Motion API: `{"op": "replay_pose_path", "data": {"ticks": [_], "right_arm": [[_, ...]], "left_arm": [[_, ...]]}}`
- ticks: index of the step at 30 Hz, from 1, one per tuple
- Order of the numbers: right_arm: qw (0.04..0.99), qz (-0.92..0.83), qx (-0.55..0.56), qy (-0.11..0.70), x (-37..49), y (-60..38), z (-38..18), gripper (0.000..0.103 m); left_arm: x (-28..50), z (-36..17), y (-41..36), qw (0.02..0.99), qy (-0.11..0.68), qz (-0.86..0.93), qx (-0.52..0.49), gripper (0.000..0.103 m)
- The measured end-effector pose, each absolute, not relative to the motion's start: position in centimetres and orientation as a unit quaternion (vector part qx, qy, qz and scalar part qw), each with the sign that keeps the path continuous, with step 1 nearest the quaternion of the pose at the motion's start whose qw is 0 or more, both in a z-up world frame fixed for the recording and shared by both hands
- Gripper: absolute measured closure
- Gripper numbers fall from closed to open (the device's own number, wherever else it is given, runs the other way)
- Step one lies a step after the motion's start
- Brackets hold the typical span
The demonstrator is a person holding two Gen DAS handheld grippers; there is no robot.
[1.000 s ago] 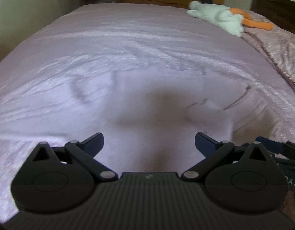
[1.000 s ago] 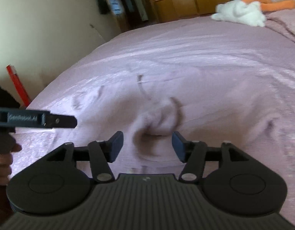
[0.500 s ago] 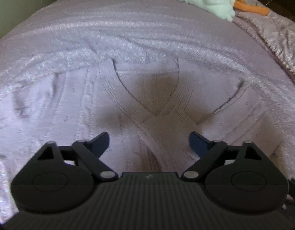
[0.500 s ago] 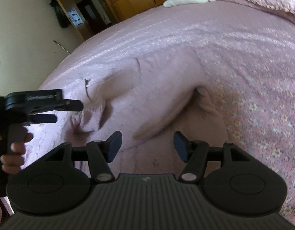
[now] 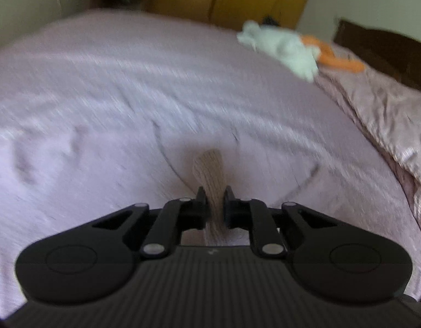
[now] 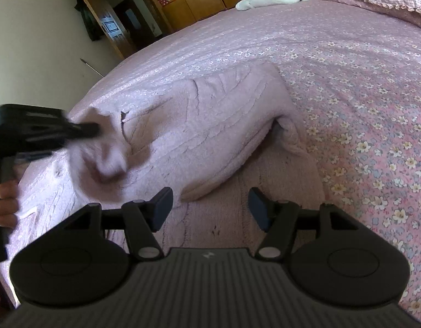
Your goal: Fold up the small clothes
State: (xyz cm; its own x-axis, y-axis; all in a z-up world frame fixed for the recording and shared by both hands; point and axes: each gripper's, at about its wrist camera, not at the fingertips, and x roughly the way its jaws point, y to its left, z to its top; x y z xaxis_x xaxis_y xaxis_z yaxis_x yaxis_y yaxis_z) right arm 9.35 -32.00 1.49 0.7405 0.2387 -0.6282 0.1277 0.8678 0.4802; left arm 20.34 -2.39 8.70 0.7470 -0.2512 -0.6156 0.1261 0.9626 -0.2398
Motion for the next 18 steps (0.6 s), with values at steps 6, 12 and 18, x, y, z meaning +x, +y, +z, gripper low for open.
{"op": "replay_pose_path", "data": {"ticks": [6,12,18], "right_arm": [[0.898,0.026,0.247,0.362,9.5,-32.1,1.9,0.034],[0.901,0.013,0.224,0.37,10.2,-32.0,2.6,0.034],[0.904,0.033,0.195,0.378,10.2,-32.3,4.2,0.034]], "left_arm": [[17.3,9.8,2.2,0.952,0.298,-0.033,-0.068,0.089],[16.1,6.4,5.8,0.926,0.373,0.008,-0.066,0.081],[15.8,5.1,9.9,0.909,0.395,0.006,-0.131,0.067]]}}
